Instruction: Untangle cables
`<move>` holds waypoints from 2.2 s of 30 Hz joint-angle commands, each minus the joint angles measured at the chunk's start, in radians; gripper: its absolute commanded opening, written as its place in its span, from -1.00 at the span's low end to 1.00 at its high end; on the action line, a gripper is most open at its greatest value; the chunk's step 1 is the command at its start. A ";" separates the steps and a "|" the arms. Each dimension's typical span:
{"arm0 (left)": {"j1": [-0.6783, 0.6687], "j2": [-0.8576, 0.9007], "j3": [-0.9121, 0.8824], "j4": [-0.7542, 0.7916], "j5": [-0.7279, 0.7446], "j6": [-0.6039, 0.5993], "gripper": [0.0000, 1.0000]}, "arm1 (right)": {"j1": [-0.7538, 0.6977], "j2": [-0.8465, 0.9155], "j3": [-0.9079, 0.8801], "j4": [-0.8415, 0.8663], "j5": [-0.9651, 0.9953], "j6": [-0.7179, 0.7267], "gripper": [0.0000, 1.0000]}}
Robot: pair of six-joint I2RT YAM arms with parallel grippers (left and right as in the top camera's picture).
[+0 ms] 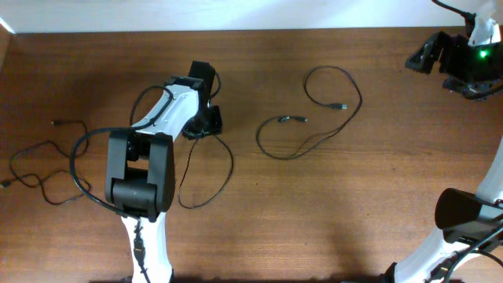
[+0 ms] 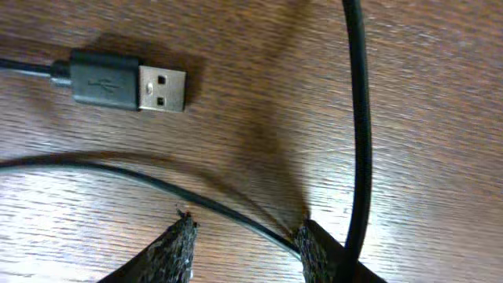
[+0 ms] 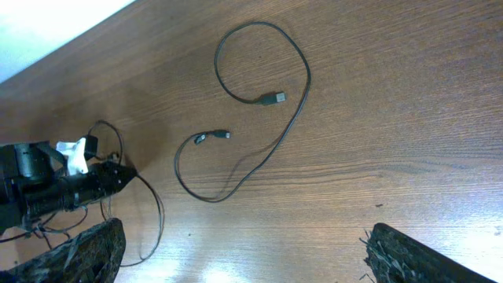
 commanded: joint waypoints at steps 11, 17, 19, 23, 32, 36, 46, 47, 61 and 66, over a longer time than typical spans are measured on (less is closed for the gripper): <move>0.019 0.031 -0.038 -0.010 -0.284 -0.001 -1.00 | 0.005 -0.005 -0.002 -0.001 0.009 -0.015 0.98; 0.023 0.031 0.485 -0.310 -0.280 0.079 -1.00 | 0.005 -0.005 -0.002 -0.001 0.009 -0.015 0.98; 0.029 0.031 0.743 -0.410 -0.277 0.101 -1.00 | 0.005 -0.005 -0.002 -0.002 0.009 -0.015 0.99; 0.079 0.031 1.094 -0.458 -0.277 0.107 -1.00 | 0.005 -0.005 -0.002 -0.002 0.009 -0.015 0.98; 0.163 0.034 1.233 -0.510 -0.218 0.120 -1.00 | 0.005 -0.005 -0.002 -0.007 0.009 -0.015 0.98; 0.111 0.007 1.228 -0.654 -0.128 0.230 -1.00 | 0.005 -0.005 -0.002 -0.007 0.009 -0.015 0.98; 0.025 -0.282 1.216 -0.775 -0.093 0.243 -1.00 | 0.005 -0.005 -0.002 -0.007 0.009 -0.015 0.99; 0.024 -0.275 1.184 -0.772 -0.095 0.242 -1.00 | 0.005 -0.005 -0.002 -0.007 0.009 -0.015 0.98; 0.080 -0.098 0.216 -0.369 -0.090 0.114 -0.92 | 0.005 -0.005 -0.002 0.003 0.010 -0.015 0.98; 0.079 -0.095 -0.045 -0.055 -0.085 0.230 -0.01 | 0.005 -0.005 -0.002 0.002 0.010 -0.015 0.98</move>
